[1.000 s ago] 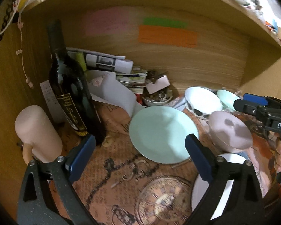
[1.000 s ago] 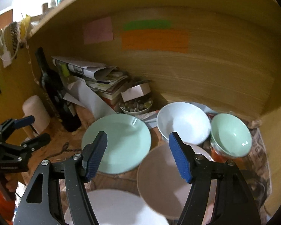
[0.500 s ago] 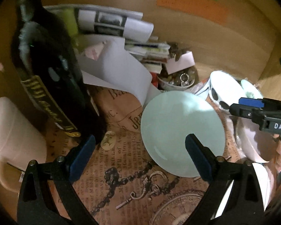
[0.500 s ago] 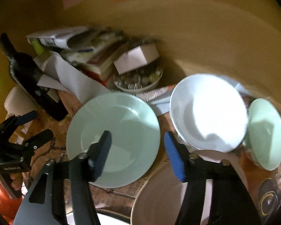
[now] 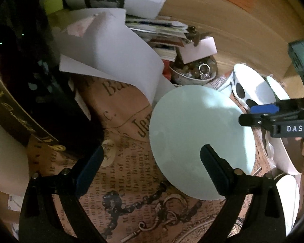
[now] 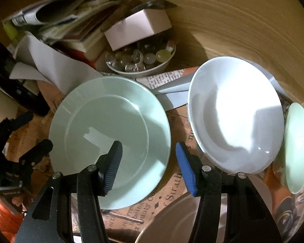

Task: Organize plates and bowls
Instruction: 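Close both grippers on the rim of the mint green plate, then lift the mint green plate with both grippers and carry it toward the plate stack, then lower the mint green plate onto the white plate and open both grippers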

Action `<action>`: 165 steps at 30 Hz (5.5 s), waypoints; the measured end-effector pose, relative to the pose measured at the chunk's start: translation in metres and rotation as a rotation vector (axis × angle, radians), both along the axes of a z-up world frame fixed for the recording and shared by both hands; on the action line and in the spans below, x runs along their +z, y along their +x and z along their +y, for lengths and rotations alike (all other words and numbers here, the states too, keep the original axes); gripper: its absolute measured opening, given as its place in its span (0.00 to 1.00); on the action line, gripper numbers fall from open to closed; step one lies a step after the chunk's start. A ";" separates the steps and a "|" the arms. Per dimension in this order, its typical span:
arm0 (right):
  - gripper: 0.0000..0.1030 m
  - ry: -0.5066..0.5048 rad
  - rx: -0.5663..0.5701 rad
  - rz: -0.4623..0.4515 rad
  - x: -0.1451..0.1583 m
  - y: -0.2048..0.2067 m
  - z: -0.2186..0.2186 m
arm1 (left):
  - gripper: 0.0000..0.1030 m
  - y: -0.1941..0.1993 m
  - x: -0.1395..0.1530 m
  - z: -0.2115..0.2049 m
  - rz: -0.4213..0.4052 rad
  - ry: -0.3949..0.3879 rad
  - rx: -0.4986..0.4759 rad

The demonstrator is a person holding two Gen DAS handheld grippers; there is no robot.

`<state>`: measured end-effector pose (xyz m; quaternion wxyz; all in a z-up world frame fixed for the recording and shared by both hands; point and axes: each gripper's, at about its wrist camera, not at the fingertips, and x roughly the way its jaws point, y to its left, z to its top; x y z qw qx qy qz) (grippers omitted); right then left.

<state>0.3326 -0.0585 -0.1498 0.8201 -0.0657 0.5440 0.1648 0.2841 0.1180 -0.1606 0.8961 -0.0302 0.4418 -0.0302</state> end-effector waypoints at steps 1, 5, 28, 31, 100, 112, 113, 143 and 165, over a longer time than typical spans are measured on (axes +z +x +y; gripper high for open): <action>0.49 -0.014 0.006 0.006 -0.002 0.001 0.003 | 0.93 0.000 -0.001 0.000 -0.001 -0.002 -0.006; 0.49 -0.063 0.011 0.028 -0.010 0.004 0.014 | 0.82 0.004 -0.008 -0.001 0.010 -0.012 -0.018; 0.32 -0.097 0.072 0.068 -0.025 0.016 0.039 | 0.42 0.000 -0.029 0.008 0.090 -0.095 -0.092; 0.32 -0.083 0.078 0.075 -0.026 0.019 0.041 | 0.41 0.000 -0.029 0.010 0.094 -0.111 -0.098; 0.16 0.144 -0.053 -0.241 0.051 -0.193 -0.044 | 0.34 -0.163 0.047 -0.050 -0.102 -0.074 -0.110; 0.16 0.191 -0.094 -0.191 0.028 -0.219 -0.072 | 0.34 -0.182 0.035 -0.076 -0.062 -0.047 -0.153; 0.16 0.192 -0.096 -0.188 0.026 -0.221 -0.074 | 0.34 -0.182 0.033 -0.078 -0.058 -0.048 -0.156; 0.16 0.251 -0.157 -0.115 -0.004 -0.239 -0.107 | 0.37 -0.181 0.001 -0.108 0.036 -0.049 -0.199; 0.17 0.266 -0.172 -0.200 0.008 -0.257 -0.119 | 0.40 -0.171 -0.006 -0.128 0.037 0.087 -0.215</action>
